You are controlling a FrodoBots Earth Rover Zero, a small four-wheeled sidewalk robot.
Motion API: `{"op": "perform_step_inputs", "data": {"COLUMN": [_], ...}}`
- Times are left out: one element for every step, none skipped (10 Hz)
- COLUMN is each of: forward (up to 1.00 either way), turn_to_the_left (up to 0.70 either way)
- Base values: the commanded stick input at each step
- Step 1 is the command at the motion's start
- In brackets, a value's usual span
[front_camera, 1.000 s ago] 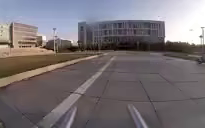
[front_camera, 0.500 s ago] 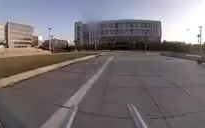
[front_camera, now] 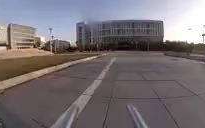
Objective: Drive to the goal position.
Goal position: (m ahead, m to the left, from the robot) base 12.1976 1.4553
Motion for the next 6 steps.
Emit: {"op": "perform_step_inputs", "data": {"forward": [0.70, 0.70, 0.70, 0.70, 0.70, 0.70], "turn_to_the_left": [0.00, 0.00, 0.00, 0.00, 0.00, -0.07]}}
